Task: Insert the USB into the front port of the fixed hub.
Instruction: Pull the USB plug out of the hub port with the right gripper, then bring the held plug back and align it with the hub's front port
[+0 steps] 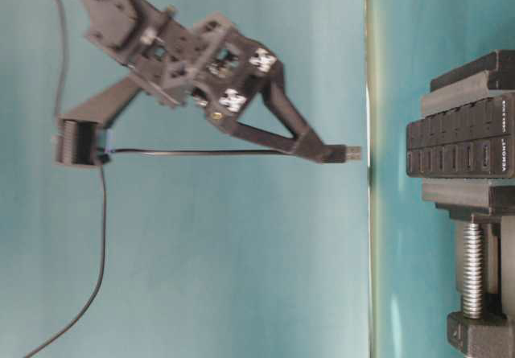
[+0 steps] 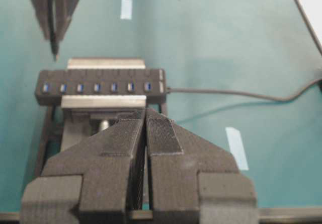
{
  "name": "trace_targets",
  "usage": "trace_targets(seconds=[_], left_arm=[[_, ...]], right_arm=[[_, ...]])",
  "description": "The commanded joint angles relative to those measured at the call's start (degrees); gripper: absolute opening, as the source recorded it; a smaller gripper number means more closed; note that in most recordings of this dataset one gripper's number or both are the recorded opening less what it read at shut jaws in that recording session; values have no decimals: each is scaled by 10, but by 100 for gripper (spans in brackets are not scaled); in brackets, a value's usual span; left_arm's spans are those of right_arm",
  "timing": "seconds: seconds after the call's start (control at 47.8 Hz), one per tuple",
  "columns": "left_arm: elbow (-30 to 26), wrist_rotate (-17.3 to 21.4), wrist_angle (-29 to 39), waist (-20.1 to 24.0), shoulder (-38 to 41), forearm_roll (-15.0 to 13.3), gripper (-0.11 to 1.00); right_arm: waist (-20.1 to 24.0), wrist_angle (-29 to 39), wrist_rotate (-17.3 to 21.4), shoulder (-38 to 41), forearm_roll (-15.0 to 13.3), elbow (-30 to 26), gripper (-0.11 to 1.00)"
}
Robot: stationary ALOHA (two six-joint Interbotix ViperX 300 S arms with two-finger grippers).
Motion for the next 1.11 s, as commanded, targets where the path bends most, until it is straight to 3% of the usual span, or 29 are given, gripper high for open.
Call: trace_targets(seconds=[0.0,0.419,1.089], left_arm=[[-7,-1,-2,0,2,1,0],[-10,-1,-1,0,2,1,0],[-10,-2,-1,0,0,1,0]], right_arm=[[9,-2,15,-25,1,-15,8],[37,-2,21,-33,3,-13,8],[47,-4,26,-32,12,-12,8]])
